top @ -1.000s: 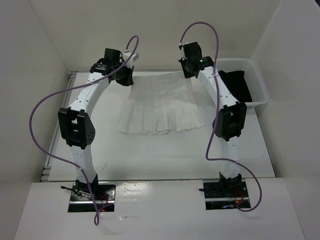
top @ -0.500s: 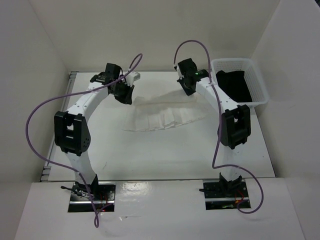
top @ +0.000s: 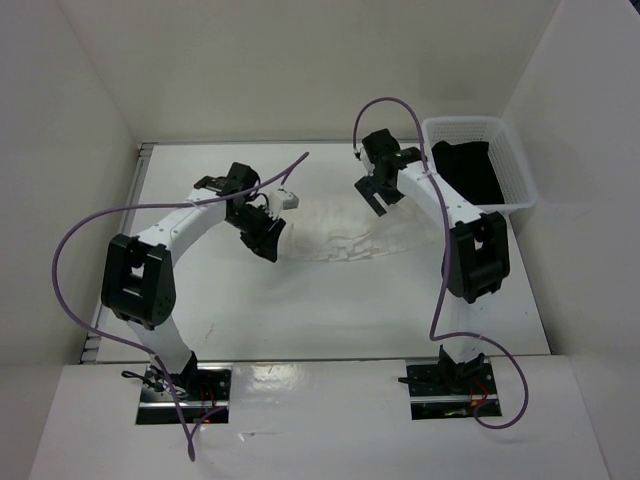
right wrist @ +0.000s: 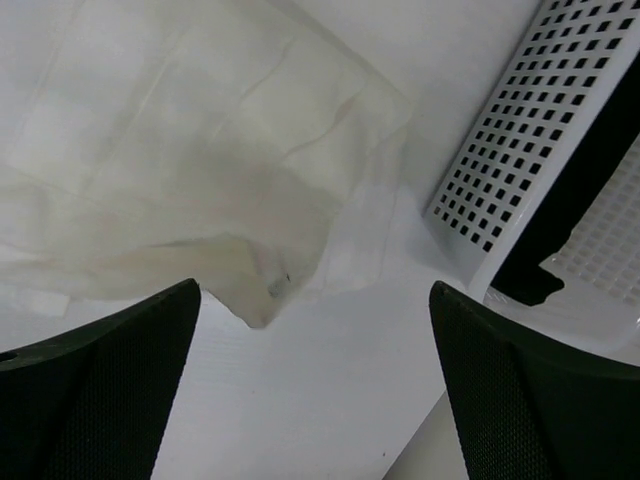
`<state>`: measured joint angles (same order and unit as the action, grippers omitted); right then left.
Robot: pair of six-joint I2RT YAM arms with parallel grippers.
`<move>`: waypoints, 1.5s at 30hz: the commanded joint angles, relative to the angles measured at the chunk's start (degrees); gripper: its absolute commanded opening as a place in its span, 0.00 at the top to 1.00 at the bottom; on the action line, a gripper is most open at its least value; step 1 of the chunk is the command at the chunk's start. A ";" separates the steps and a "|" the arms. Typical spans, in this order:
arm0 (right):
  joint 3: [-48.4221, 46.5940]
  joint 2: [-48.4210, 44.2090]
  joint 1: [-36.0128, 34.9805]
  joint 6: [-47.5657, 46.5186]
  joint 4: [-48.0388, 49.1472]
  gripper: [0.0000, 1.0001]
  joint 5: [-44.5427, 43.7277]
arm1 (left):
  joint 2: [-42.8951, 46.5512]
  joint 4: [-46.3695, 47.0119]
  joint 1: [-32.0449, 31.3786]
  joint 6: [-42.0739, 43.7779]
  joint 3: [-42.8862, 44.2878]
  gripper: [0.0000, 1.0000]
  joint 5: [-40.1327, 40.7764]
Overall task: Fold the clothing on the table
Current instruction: Fold the skirt
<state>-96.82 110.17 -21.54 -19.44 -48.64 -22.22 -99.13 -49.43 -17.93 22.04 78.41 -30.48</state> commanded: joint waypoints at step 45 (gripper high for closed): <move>11.22 4.70 7.38 9.15 7.42 0.01 10.44 | -24.09 22.80 -4.39 -18.08 11.51 0.46 9.12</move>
<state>-83.88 113.56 -16.69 -12.40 -44.62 -10.79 -122.08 -27.11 -21.76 5.87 92.03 -22.17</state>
